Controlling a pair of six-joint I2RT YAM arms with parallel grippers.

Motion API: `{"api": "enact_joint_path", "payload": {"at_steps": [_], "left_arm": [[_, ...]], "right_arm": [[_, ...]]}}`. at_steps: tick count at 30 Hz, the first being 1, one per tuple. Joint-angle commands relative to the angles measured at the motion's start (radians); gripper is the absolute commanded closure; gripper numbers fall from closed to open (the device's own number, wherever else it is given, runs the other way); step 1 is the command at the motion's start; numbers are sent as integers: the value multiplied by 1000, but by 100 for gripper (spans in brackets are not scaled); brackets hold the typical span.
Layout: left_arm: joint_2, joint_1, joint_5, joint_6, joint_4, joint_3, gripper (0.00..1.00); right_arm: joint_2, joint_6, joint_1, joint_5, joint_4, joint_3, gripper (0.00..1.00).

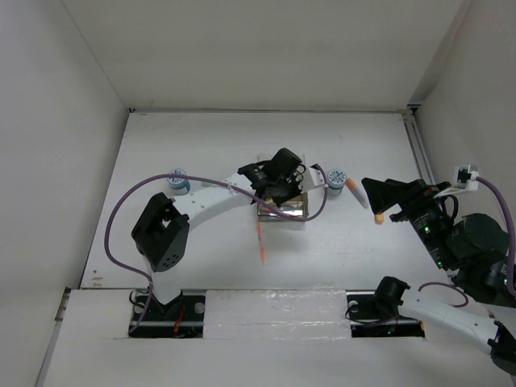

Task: Sort the stationery into containers
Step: Place the stationery into the container

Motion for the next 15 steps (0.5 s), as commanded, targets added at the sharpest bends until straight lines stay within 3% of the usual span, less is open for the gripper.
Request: {"api": "enact_joint_path", "payload": {"at_steps": [1, 15], "left_arm": [[3, 2, 14, 16, 21, -11, 100], [29, 13, 63, -4, -8, -20, 99]], "right_arm": [[-19, -19, 2, 11, 22, 13, 0], [-37, -19, 2, 1, 22, -6, 0]]}}
